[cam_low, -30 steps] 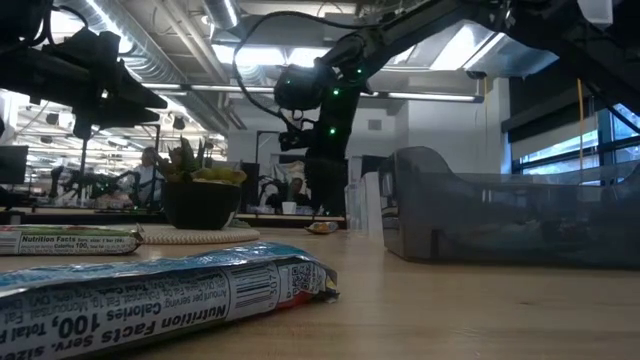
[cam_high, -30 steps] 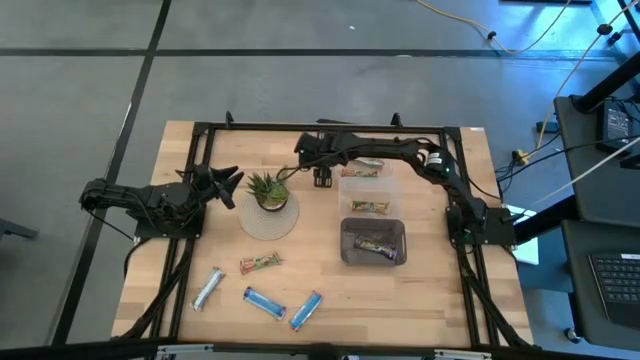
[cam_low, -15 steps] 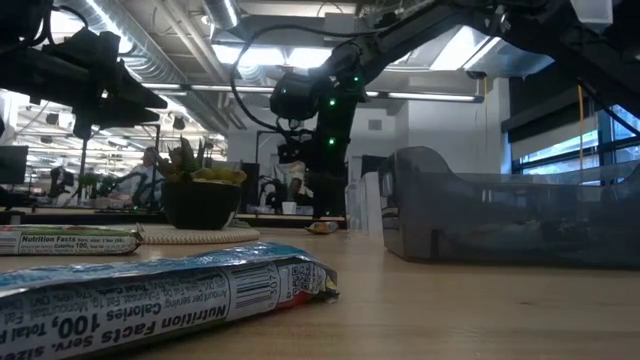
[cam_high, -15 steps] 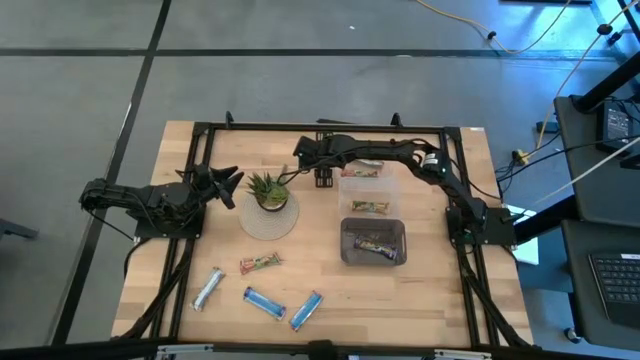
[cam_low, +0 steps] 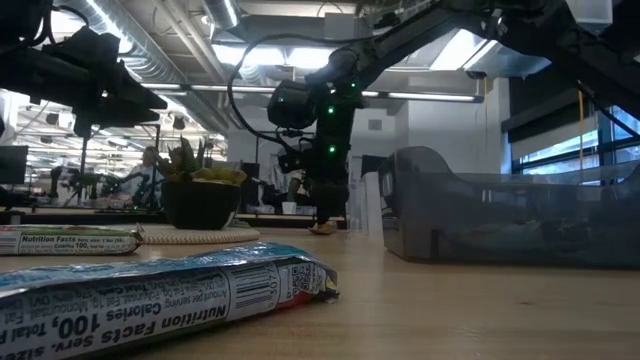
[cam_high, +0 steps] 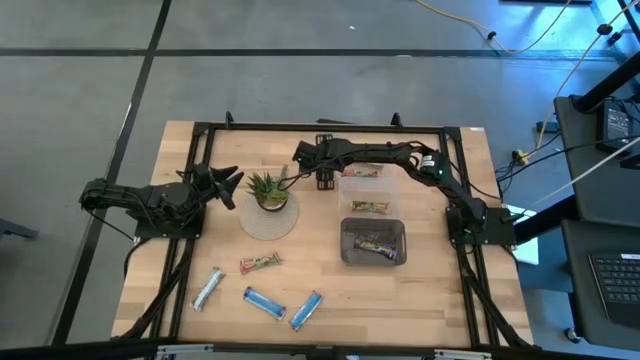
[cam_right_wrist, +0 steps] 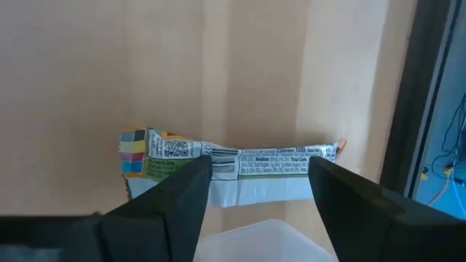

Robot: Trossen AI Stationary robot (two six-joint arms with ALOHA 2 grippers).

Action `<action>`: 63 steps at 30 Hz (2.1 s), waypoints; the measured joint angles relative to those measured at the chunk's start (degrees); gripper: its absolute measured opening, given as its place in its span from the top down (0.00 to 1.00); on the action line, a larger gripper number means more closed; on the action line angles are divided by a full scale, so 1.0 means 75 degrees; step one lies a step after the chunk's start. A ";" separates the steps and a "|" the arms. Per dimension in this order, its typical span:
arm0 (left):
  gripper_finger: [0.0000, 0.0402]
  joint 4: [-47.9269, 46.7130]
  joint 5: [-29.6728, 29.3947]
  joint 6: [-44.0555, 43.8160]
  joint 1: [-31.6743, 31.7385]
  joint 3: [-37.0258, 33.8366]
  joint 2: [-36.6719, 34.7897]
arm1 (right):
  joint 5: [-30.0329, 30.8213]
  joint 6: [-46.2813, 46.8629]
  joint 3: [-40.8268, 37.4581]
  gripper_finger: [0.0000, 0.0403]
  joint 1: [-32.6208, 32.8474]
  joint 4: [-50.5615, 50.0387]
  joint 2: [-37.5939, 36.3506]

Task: Pick and place Granola Bars by type
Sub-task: Put the top yellow granola bar into the bottom transparent bin

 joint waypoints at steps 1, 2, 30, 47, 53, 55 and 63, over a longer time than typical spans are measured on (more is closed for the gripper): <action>0.61 0.0000 0.0000 0.0050 0.0003 0.0000 0.0000 | 0.0000 0.0000 0.0000 0.41 0.0059 -0.0034 0.0000; 0.61 0.0000 0.0000 0.0087 0.0003 0.0000 -0.0002 | -0.0002 0.0000 -0.0003 0.41 0.0131 -0.0058 0.0000; 0.61 0.0001 0.0022 0.0038 0.0003 0.0000 0.0000 | -0.0277 0.2555 -0.0023 0.41 0.3039 -0.0538 0.0009; 0.61 0.0006 0.0268 0.0037 0.0001 0.0000 -0.0001 | -0.1020 0.5198 -0.0029 0.41 0.5041 -0.0358 0.0006; 0.61 0.0006 0.0286 0.0012 0.0000 0.0000 0.0000 | -0.1129 0.5440 -0.0029 0.41 0.5103 -0.0352 0.0006; 0.61 0.0006 0.0286 -0.0172 0.0002 0.0000 0.0000 | -0.1149 0.5460 -0.0029 0.41 0.5103 -0.0352 0.0006; 0.61 0.0014 0.0766 -0.0425 0.0003 0.0000 -0.0002 | -0.1309 0.6454 0.0750 0.41 0.5077 -0.0758 0.0114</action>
